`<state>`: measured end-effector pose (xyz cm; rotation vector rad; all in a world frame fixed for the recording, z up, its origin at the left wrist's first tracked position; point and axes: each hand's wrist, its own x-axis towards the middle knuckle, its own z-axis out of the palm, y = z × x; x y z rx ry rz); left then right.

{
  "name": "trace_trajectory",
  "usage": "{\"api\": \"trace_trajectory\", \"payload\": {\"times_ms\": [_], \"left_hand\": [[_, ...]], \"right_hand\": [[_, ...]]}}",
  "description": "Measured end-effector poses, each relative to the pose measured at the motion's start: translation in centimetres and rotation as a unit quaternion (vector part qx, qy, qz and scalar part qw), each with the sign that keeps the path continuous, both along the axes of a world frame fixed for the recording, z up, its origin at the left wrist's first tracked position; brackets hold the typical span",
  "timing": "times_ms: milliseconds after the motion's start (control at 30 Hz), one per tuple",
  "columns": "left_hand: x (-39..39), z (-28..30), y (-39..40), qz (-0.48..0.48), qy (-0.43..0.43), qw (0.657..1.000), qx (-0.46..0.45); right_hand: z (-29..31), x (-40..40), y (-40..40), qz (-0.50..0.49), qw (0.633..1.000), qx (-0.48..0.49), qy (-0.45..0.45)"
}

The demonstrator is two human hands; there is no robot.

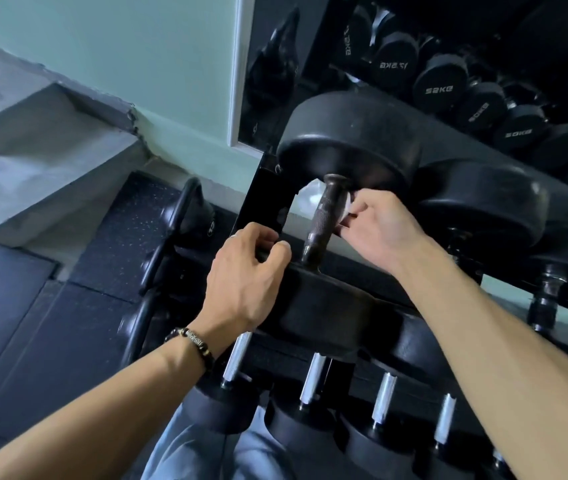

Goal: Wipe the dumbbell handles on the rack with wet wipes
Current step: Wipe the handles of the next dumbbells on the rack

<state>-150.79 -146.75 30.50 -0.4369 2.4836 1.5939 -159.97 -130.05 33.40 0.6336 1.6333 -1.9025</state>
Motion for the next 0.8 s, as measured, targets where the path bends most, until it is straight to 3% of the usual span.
{"api": "trace_trajectory", "payload": {"times_ms": [200, 333, 467, 600, 633, 733, 800], "left_hand": [[0.1, 0.3, -0.1, -0.011, -0.013, 1.0, 0.001], [-1.6, 0.2, -0.8, -0.053, -0.085, 0.995, 0.025], [-7.1, -0.8, -1.6, -0.185, -0.193, 0.958, 0.1], [-9.2, -1.8, -0.4, -0.314, -0.152, 0.937, -0.012], [-9.4, -2.2, -0.4, -0.3, -0.14, 0.944, -0.009], [-9.2, -2.2, -1.1, -0.205, -0.131, 0.967, 0.072], [-9.0, -1.3, -1.2, -0.162, -0.152, 0.963, 0.149]], "right_hand": [[-1.2, 3.1, 0.2, 0.088, 0.993, 0.027, -0.07], [-2.2, 2.5, 0.4, 0.084, 0.989, 0.115, -0.04], [-2.6, 3.0, 0.1, 0.091, 0.985, 0.141, -0.038], [-1.8, 3.1, 0.2, 0.074, 0.99, 0.113, -0.041], [-1.8, 3.0, 0.5, 0.097, 0.982, 0.163, -0.022], [-1.2, 3.5, 1.1, 0.166, 0.907, 0.384, 0.042], [-0.6, 4.8, 0.8, 0.155, 0.894, 0.415, 0.07]]}}
